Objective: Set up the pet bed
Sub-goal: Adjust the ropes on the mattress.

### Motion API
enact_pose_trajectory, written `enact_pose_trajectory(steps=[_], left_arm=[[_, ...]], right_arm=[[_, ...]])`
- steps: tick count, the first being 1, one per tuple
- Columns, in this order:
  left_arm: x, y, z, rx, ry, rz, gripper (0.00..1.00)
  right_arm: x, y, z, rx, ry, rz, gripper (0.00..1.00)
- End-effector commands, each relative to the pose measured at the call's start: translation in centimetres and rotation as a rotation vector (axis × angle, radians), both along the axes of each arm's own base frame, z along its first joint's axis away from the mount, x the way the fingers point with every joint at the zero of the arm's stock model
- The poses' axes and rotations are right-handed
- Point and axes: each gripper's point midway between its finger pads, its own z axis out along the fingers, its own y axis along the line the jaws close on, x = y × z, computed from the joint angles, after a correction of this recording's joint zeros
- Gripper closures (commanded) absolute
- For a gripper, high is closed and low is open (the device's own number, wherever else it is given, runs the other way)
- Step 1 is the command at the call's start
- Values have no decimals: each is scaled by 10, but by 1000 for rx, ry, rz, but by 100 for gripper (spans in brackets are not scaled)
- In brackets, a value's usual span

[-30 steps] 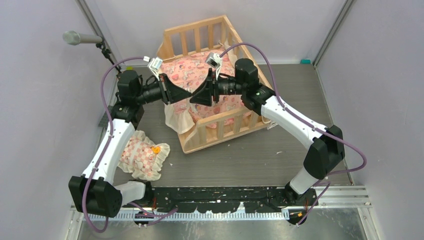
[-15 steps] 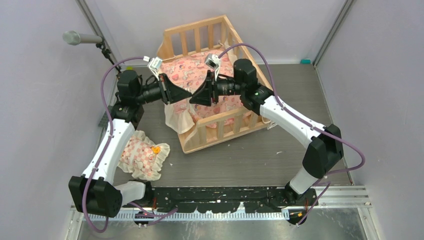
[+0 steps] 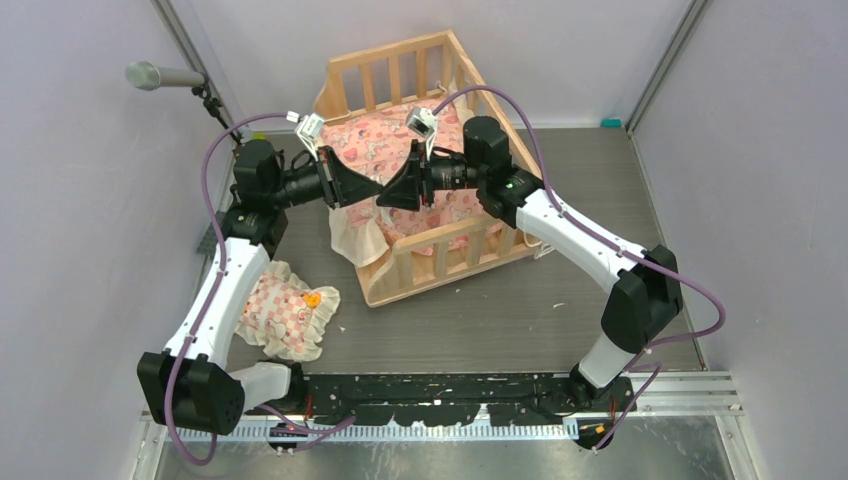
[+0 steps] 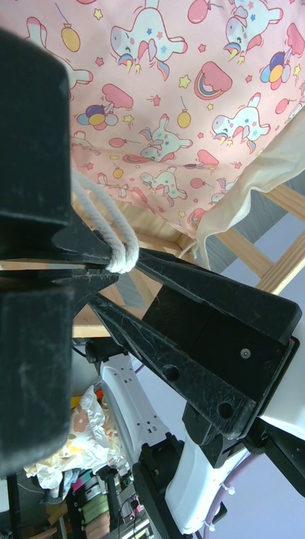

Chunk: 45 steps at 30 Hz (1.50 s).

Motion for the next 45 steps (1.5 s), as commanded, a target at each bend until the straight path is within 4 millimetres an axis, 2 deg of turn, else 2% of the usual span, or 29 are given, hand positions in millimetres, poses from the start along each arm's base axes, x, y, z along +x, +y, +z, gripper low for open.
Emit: enact_pose_trajectory(steps=[1, 4, 12, 24, 27, 29, 36, 45], left_arm=[[-3, 0, 17, -16, -66, -21, 100], [-3, 0, 18, -16, -69, -18, 100], [-1, 2, 19, -15, -68, -12, 100], [0, 3, 16, -13, -64, -10, 100], [0, 3, 16, -13, -63, -9, 100], [0, 3, 16, -12, -64, -11, 100], [0, 3, 16, -13, -65, -9, 100], [1, 5, 16, -10, -65, -5, 100]], right_arm=[[-2, 0, 21, 33, -50, 0, 59], [-4, -2, 23, 31, -57, -1, 60], [-5, -3, 24, 28, -54, 0, 73], [-6, -3, 24, 27, -53, 0, 74], [-6, -3, 24, 26, -54, -2, 67], [-6, -4, 25, 27, -56, -3, 66], [-6, -4, 25, 28, -54, -3, 72], [-6, -4, 27, 31, -58, -7, 75]])
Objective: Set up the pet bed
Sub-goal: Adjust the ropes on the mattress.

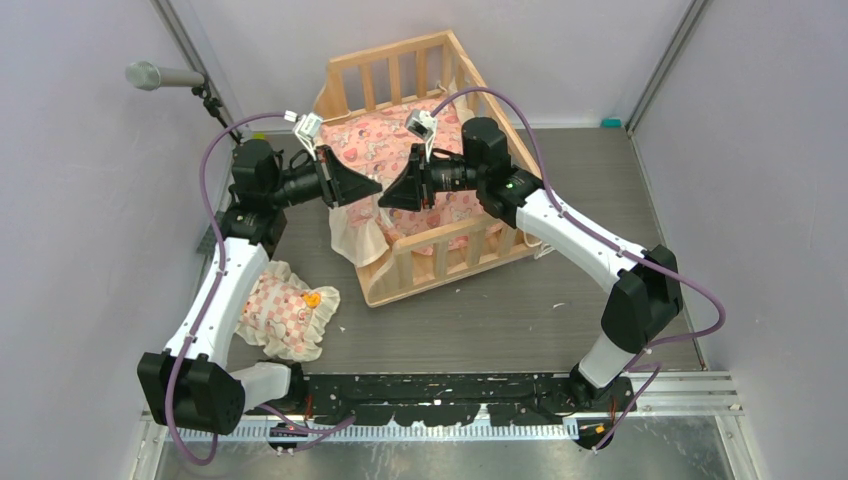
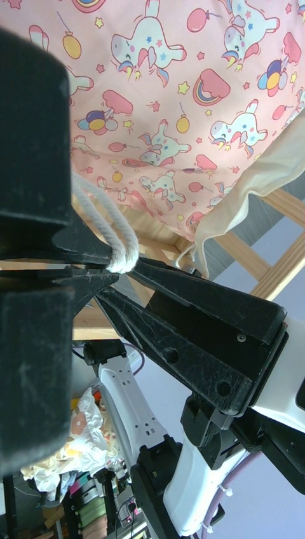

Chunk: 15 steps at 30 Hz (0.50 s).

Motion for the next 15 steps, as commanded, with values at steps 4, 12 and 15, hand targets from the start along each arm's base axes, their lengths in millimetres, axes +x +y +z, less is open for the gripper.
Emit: enact_pose_trajectory(steps=[4, 12, 15], left_arm=[[-2, 2, 15, -9, -61, -13, 100], [-2, 2, 15, -11, -57, -14, 100], [-2, 2, 15, -11, -56, -15, 100]], right_arm=[[-5, -3, 36, 60, -85, -1, 68], [-6, -3, 36, 59, -83, 2, 77], [-6, -3, 36, 60, -84, 5, 88]])
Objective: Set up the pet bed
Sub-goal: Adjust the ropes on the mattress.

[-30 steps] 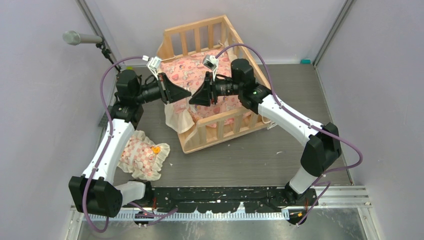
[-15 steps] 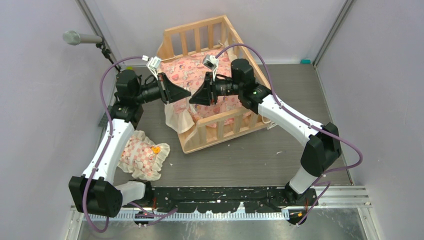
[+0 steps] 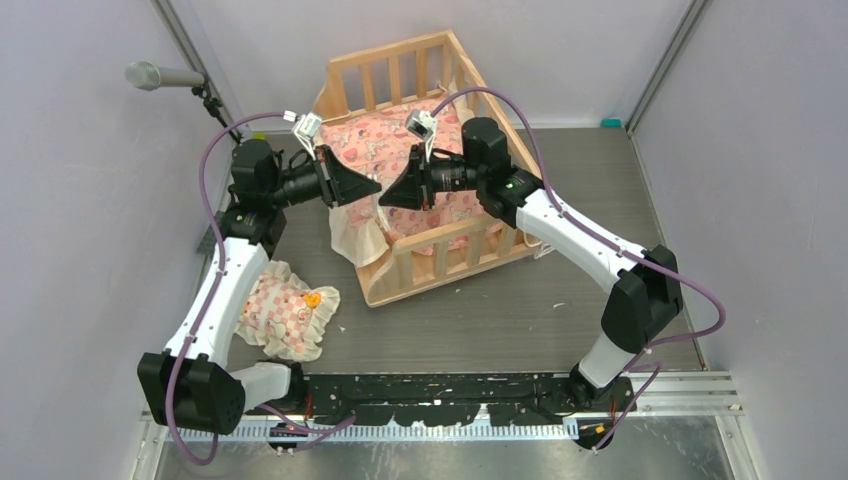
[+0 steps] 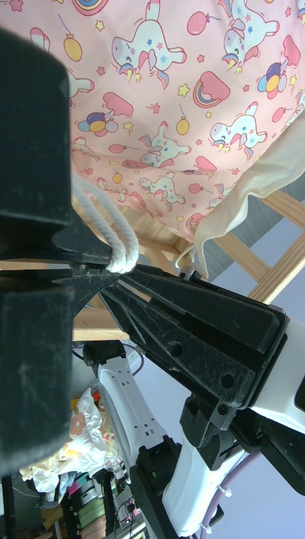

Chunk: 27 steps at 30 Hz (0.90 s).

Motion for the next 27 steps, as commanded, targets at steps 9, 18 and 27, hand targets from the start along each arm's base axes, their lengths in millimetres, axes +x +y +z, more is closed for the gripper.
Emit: enact_pose_trajectory(steps=[9, 18, 27], left_arm=[[-6, 1, 12, -12, -46, -23, 75], [-7, 1, 12, -20, -45, -24, 82], [-7, 3, 9, -18, -34, -16, 71]], right_arm=[[-6, -5, 38, 52, -92, -8, 100], [-4, -5, 37, 44, -91, -20, 100], [-1, -6, 37, 39, -103, -40, 100]])
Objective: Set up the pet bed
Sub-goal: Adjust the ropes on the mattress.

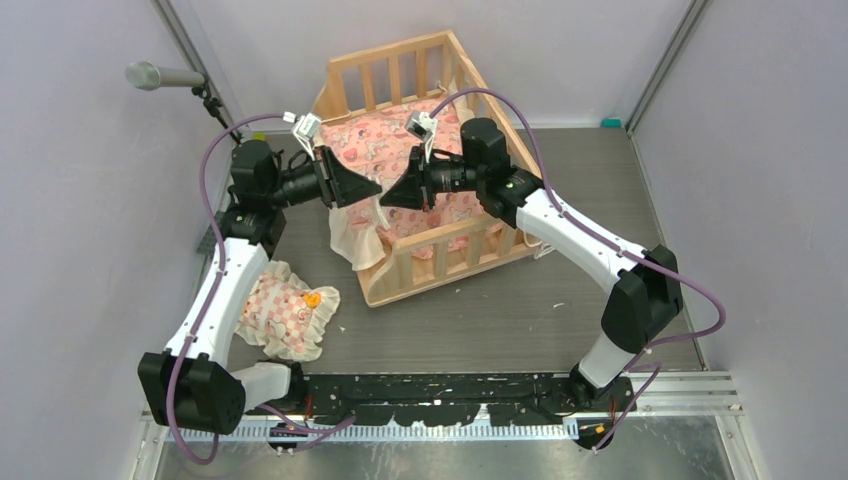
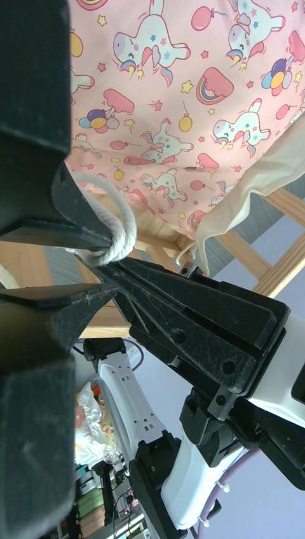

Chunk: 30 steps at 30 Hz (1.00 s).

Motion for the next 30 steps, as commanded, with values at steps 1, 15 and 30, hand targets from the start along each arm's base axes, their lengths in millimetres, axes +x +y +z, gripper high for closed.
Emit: enact_pose_trajectory(steps=[1, 15, 30], left_arm=[[-6, 3, 9, -8, -49, -12, 70], [-8, 6, 8, -4, -51, -6, 97], [-28, 25, -28, 134, 52, 100, 100]], right_arm=[[-4, -5, 43, 63, -109, -19, 100], [2, -4, 44, 67, -110, -51, 100], [10, -35, 54, -41, -137, -235, 100]])
